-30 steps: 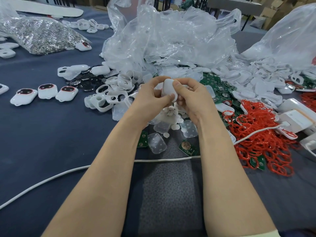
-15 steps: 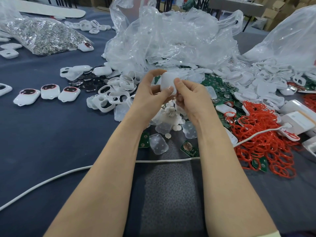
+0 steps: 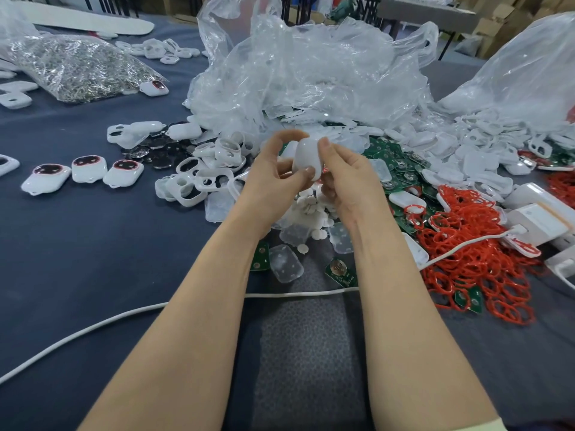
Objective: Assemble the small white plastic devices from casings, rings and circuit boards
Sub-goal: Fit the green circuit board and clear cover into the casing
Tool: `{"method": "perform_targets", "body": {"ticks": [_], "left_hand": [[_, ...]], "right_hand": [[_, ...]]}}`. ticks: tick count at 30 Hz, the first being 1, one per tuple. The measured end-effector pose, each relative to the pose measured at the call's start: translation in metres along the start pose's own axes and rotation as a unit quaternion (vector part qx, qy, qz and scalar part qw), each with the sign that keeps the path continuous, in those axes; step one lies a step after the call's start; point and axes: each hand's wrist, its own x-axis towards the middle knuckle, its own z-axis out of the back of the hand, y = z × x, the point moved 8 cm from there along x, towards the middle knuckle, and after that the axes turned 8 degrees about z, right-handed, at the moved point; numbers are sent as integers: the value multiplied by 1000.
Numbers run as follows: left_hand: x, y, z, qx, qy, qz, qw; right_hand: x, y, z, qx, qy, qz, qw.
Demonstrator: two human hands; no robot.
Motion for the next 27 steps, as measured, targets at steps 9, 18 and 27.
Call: {"method": "perform_targets", "body": {"ticks": [9, 18, 27], "left_hand": [[1, -1, -1, -40, 9, -6, 999], [3, 1, 3, 27, -21, -28, 999], [4, 11, -2, -135, 25, 54, 989]], "right_hand": [[1, 12, -2, -11, -29, 64, 998], [-1, 13, -5, -61, -7, 76, 995], [-2, 6, 5, 21, -43, 14, 999]]}}
